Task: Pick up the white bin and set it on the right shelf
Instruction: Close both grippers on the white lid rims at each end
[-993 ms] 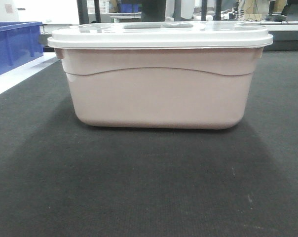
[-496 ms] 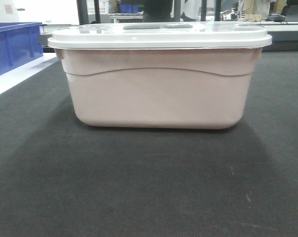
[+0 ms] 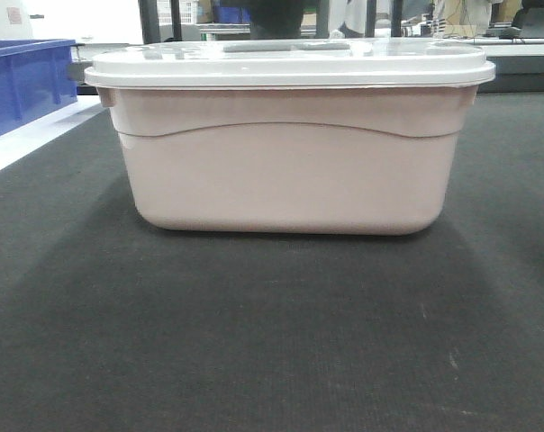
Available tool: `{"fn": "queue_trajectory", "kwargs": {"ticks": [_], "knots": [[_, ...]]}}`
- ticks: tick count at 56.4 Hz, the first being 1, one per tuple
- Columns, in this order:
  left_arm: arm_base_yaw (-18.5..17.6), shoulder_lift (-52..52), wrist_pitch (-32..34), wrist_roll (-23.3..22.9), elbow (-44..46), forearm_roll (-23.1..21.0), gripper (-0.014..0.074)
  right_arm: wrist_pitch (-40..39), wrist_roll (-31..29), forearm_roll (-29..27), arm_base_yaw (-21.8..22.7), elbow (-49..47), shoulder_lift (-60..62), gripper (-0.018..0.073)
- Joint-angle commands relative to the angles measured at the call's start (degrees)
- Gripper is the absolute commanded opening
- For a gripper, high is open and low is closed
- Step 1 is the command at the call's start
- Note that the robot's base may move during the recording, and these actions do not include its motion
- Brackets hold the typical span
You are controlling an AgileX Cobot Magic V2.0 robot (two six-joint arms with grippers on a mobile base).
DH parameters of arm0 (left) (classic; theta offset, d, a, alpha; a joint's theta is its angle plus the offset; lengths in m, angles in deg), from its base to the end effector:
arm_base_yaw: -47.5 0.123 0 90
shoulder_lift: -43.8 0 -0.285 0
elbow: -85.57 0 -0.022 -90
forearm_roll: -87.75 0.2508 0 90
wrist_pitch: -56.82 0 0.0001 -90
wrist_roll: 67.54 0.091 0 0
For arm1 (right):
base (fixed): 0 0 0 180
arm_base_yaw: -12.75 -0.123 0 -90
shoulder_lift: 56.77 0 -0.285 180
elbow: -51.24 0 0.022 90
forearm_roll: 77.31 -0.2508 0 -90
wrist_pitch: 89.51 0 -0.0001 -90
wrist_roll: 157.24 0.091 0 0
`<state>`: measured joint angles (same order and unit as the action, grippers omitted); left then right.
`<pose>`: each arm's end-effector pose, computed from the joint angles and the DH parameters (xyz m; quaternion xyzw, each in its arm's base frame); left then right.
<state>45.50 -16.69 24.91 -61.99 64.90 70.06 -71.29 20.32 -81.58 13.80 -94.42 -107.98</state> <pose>0.1868 -0.0212 0.3978 -0.0097 0.8267 -0.1228 0.5489 0.1582 -0.0008 0.3649 0.0111 0.7864 0.0122 0.6175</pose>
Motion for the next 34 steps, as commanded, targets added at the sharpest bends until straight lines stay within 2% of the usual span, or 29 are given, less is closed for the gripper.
{"fn": "queue_trajectory", "kwargs": {"ticks": [1, 9, 15, 19, 25, 29, 34], "knots": [[-0.4, -2.6, -1.2, -0.1, 6.2, -2.1, 0.0536, 0.9, -0.3, -2.9, 0.1, -7.4, -1.9, 0.0626], [1.0, -7.7, -6.3, 0.5, 13.9, -2.3, 0.0536, 12.6, -0.3, -7.2, 0.9, -18.7, -7.5, 0.0624], [4.0, -11.6, -9.9, 4.1, 18.7, -6.1, 0.0536, 20.3, -0.3, -11.2, 3.1, -26.8, -12.7, 0.0624], [6.8, -14.2, -12.6, 9.1, 20.9, -12.4, 0.0536, 24.5, -0.3, -14.8, 6.1, -31.5, -16.4, 0.0624], [12.7, -18.5, -17.9, 19.3, 22.2, -25.6, 0.0536, 29.1, -2.5, -20.7, 11.1, -35.4, -21.1, 0.0624], [16.3, -21.6, -21.6, 25.2, 22.2, -34.0, 0.0536, 32.5, -8.1, -27.4, 14.3, -36.1, -24.2, 0.0624], [19.6, -25.7, -25.1, 31.4, 22.2, -42.9, 0.0536, 37.9, -18.0, -39.0, 18.2, -36.1, -28.5, 0.0624]]}}
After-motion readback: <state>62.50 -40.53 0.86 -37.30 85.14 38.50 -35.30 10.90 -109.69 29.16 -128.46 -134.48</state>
